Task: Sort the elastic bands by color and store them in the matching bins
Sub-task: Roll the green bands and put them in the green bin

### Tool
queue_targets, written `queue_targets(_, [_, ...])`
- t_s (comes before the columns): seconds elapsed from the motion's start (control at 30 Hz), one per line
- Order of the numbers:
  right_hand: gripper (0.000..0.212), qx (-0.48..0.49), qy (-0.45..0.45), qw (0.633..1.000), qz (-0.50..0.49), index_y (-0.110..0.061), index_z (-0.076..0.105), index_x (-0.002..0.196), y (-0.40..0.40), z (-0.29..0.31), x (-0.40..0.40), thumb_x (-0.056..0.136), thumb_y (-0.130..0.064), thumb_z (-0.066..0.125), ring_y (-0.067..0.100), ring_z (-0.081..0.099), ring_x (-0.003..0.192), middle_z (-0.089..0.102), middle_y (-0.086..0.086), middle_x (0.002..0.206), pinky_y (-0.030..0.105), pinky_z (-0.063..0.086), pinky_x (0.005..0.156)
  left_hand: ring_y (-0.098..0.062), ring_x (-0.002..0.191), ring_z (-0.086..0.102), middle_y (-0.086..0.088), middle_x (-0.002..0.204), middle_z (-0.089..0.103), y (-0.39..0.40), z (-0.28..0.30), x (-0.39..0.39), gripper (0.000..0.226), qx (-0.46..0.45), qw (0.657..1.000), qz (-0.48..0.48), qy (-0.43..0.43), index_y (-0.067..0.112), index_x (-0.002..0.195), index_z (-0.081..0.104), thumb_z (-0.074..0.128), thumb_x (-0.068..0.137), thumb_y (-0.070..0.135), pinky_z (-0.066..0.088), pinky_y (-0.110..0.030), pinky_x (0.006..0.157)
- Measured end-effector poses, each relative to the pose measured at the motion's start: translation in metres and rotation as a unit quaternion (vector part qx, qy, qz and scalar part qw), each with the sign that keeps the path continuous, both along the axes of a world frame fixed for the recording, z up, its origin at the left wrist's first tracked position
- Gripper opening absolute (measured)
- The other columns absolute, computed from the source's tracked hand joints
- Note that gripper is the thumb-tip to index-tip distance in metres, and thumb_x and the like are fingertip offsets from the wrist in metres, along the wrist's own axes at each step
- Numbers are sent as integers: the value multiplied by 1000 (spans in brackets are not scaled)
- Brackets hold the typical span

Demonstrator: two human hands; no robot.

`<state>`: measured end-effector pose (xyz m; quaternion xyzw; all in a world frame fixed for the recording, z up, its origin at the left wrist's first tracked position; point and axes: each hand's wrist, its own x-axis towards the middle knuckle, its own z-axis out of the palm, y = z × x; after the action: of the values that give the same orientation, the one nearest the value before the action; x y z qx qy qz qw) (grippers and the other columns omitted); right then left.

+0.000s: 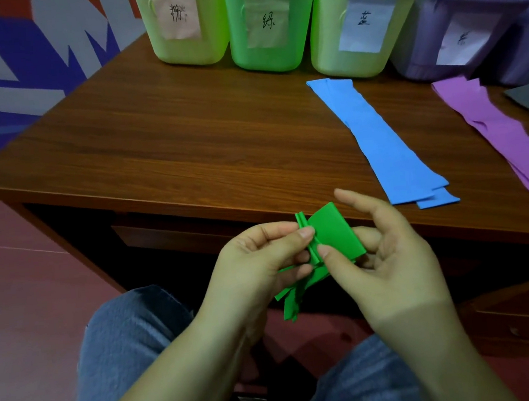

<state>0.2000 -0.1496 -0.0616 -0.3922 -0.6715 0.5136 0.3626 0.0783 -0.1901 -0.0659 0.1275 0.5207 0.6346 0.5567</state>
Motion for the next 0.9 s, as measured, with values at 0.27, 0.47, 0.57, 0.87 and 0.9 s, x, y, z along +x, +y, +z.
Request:
queue_targets(0.27, [34,-217,146,965,17,-12,67,98,-1,5,-2,65,-17,64,13,71,72,75,6,80,21,56,61,-5,50,60,-4,60,66,-2,2,-5,6,8,1000,6,-24,8,78,67,63,80,4,51,-15,47])
queue_targets(0.47, [37,-307,189,933,0,-8,66,98,-2,0,-4,62,-15,62,12,70,69,74,6,80,21,54,55,-5,50,59,-3,58,64,-3,3,-6,19,14,1000,3,-23,9,76,68,68,58,14,51,-14,47])
queue_targets(0.57, [38,-268,161,950,-6,-10,67,97,-3,1,-5,61,-20,65,13,71,71,75,6,82,23,57,59,-3,49,58,0,57,64,-4,1,-5,19,10,1000,2,-13,9,80,67,69,61,13,51,-15,48])
queue_targets(0.87, [30,-191,141,971,-32,-12,65,96,-8,5,-8,66,-7,67,18,71,68,74,10,78,23,57,61,-1,48,56,2,54,61,-5,-2,-2,33,0,1000,1,-5,7,86,66,69,55,17,51,-14,48])
queue_targets(0.9, [30,-185,138,972,-32,-12,65,97,-8,5,-8,68,-5,68,17,71,68,74,9,78,22,57,60,-2,48,57,2,54,61,-5,-2,-3,30,-3,1000,1,-5,7,86,66,70,57,16,51,-14,48])
